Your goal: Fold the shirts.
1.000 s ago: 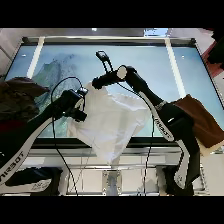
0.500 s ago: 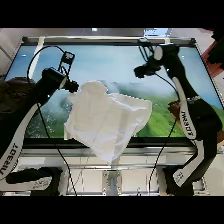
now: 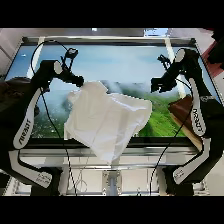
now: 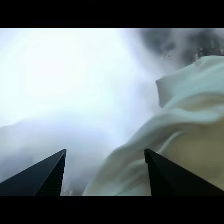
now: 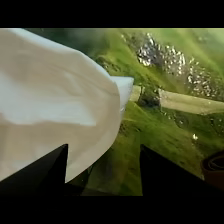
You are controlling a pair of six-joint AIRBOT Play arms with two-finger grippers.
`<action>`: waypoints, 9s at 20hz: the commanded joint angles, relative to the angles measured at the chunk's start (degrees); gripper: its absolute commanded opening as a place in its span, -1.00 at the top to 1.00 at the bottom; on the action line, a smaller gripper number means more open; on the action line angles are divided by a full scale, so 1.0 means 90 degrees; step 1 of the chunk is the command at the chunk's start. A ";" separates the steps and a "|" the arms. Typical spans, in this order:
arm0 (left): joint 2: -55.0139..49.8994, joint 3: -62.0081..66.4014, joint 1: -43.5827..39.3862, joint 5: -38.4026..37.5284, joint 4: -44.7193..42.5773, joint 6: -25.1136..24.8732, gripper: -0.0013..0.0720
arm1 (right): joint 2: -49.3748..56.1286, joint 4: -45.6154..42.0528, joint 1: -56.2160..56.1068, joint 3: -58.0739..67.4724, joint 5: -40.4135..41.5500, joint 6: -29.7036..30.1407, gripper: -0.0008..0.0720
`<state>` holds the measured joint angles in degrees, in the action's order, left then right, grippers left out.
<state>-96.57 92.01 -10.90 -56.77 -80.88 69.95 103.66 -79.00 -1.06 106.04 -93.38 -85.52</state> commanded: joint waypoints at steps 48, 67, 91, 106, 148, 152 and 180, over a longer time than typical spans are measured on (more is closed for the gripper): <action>-0.0984 0.1787 -0.0296 -0.0508 0.2045 -0.1450 0.93 | -0.0168 0.0204 0.0080 -0.1688 0.1996 0.0245 0.88; 0.4129 0.3104 -0.0299 -0.2436 0.0818 0.0483 0.92 | -0.5047 -0.2761 0.0080 0.1299 0.1763 0.0658 0.89; -0.0141 0.0750 0.0112 0.2732 0.0192 0.1566 -0.96 | -0.0056 -0.0962 0.0000 -0.0663 0.5802 -0.1379 -0.09; 0.3944 -0.4124 0.3240 0.0163 0.1724 -0.1146 -0.95 | -0.3429 -0.0855 0.2178 -0.2130 0.2069 0.0277 -0.09; 0.1212 -0.5666 0.3218 0.0158 0.6513 -0.4277 0.92 | -0.6285 0.4277 0.2295 -1.0802 0.4104 -0.1688 -0.09; 0.1212 -0.5666 0.3218 0.0148 0.6513 -0.4272 0.92 | -0.6285 0.4568 0.2295 -1.0860 0.5372 -0.1688 -0.09; 0.7597 0.0015 0.3235 0.0952 0.2086 -0.0651 0.93 | -0.9585 -0.0007 0.2295 -0.2834 0.4872 0.0112 0.89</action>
<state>-35.05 87.18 18.20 -56.84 -46.44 52.21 20.84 -56.34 19.62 70.26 -50.28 -73.82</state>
